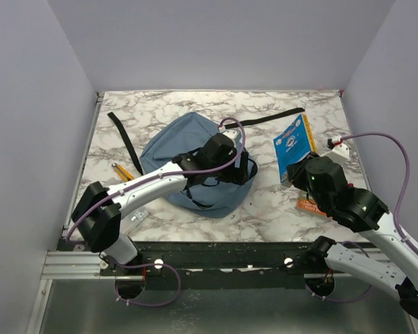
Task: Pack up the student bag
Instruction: Place the book in the student bag.
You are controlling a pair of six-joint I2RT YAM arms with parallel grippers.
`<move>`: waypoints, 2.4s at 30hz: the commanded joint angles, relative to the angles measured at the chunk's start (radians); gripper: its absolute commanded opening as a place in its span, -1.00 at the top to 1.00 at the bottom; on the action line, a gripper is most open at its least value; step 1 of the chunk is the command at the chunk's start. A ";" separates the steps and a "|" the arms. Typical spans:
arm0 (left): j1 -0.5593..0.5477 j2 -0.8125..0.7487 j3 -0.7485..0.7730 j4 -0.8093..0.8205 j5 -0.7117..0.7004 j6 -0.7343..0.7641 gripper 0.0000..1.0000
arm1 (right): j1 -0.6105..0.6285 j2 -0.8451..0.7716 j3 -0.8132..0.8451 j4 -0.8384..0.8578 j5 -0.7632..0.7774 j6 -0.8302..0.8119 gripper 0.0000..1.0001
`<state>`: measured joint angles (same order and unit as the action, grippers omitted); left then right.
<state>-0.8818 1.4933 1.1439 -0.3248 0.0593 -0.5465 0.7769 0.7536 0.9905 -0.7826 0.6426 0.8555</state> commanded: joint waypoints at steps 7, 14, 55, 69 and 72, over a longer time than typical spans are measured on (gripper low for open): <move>-0.070 0.329 0.412 -0.210 -0.331 -0.104 -0.97 | -0.002 -0.085 -0.007 -0.073 0.057 0.016 0.99; -0.078 0.422 0.478 -0.258 -0.365 -0.092 -0.86 | -0.002 -0.121 0.002 -0.088 0.062 0.016 0.99; 0.098 0.310 0.595 -0.499 0.240 0.319 1.00 | -0.002 0.012 -0.188 0.208 -0.660 0.125 0.99; 0.104 0.244 0.593 -0.508 0.220 0.305 0.41 | -0.003 0.007 -0.422 0.644 -0.853 0.403 0.99; 0.087 0.193 0.525 -0.501 0.145 0.318 0.11 | -0.004 0.032 -0.452 0.742 -0.840 0.424 0.99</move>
<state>-0.7708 1.7977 1.7325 -0.8406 0.2596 -0.2455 0.7723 0.7750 0.5537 -0.3206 -0.1665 1.2102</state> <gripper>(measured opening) 0.336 0.261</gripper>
